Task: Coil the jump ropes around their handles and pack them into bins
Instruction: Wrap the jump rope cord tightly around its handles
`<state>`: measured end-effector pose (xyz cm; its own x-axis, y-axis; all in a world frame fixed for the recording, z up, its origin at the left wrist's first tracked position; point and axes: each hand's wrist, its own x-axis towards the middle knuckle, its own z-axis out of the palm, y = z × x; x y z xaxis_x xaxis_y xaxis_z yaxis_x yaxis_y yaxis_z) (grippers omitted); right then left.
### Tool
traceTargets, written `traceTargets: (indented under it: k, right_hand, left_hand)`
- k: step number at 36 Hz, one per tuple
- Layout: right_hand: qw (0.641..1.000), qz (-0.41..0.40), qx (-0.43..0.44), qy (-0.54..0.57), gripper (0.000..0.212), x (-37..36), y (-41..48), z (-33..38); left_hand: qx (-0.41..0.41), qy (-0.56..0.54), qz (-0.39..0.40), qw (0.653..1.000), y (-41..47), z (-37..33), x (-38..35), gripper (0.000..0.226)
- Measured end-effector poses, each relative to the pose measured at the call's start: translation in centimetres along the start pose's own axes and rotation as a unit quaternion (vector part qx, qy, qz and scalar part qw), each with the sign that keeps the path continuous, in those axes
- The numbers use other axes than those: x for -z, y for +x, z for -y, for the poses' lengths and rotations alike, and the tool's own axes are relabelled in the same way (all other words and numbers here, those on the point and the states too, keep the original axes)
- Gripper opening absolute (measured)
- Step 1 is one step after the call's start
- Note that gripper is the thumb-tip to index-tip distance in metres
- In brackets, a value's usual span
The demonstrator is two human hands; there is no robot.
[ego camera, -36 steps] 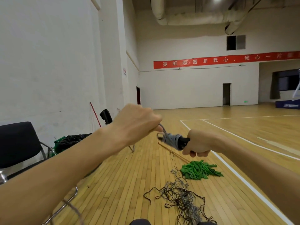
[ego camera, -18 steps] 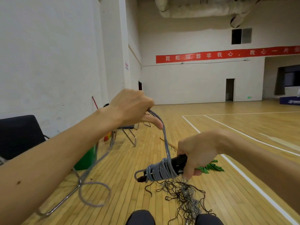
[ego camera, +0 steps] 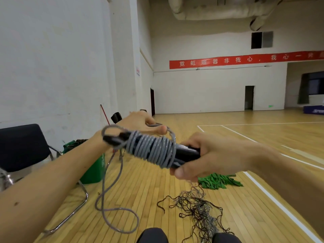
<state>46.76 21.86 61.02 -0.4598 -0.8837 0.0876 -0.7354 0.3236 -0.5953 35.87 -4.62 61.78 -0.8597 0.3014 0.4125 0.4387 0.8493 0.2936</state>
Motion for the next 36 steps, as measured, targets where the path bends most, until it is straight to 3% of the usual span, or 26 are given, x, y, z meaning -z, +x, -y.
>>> traceTargets:
  k: [2, 3, 4, 6, 7, 10, 16, 23, 27, 31, 36]
  right_hand:
    - [0.998, -0.037, 0.026, 0.041, 0.008, 0.0, 0.2, -0.2]
    - [0.995, -0.059, 0.040, 0.062, 0.009, 0.0, 0.3, -0.4]
    - [0.992, -0.085, 0.053, 0.081, 0.014, -0.1, 0.4, -0.5]
    - [0.979, -0.147, 0.074, 0.117, 0.027, 0.1, 0.8, -0.9]
    - [0.971, -0.181, 0.079, 0.137, 0.033, 0.3, 0.9, -1.1]
    - [0.942, -0.266, 0.079, 0.189, 0.037, 0.9, 1.4, -1.9]
    - [0.895, -0.380, 0.021, 0.233, 0.010, 1.7, 2.3, -3.7]
    - [0.837, -0.476, -0.046, 0.265, 0.010, 3.1, 2.6, -6.5]
    - [0.827, -0.484, -0.084, 0.275, 0.014, 3.8, 2.5, -8.1]
    - [0.817, -0.489, -0.121, 0.280, 0.011, 4.0, 2.8, -9.4]
    - [0.797, -0.515, -0.192, 0.250, 0.016, 4.6, 1.9, -11.7]
  left_hand:
    - [0.082, -0.056, 0.065, 0.993, 0.6, 2.8, -0.6, 0.044]
    - [0.068, -0.058, 0.070, 0.994, 0.3, 2.6, -0.7, 0.039]
    - [0.044, -0.070, 0.050, 0.995, 0.0, 1.5, -0.6, 0.045]
    - [-0.031, -0.074, 0.005, 0.997, -1.1, -1.3, -0.5, 0.087]
    - [-0.039, -0.084, -0.005, 0.996, -2.3, -3.6, -0.2, 0.097]
    - [-0.055, -0.081, -0.008, 0.995, -2.6, -3.4, -0.9, 0.074]
    - [-0.020, -0.025, -0.013, 0.999, -2.7, -3.6, -1.7, 0.050]
    - [-0.036, -0.040, 0.014, 0.998, -2.7, -3.9, -1.9, 0.045]
    - [-0.032, -0.042, 0.021, 0.998, -2.6, -3.6, -2.2, 0.045]
    - [-0.025, 0.025, 0.024, 0.999, -2.5, -3.9, -2.4, 0.044]
    - [-0.058, 0.220, -0.025, 0.974, -3.0, -5.1, -0.5, 0.038]
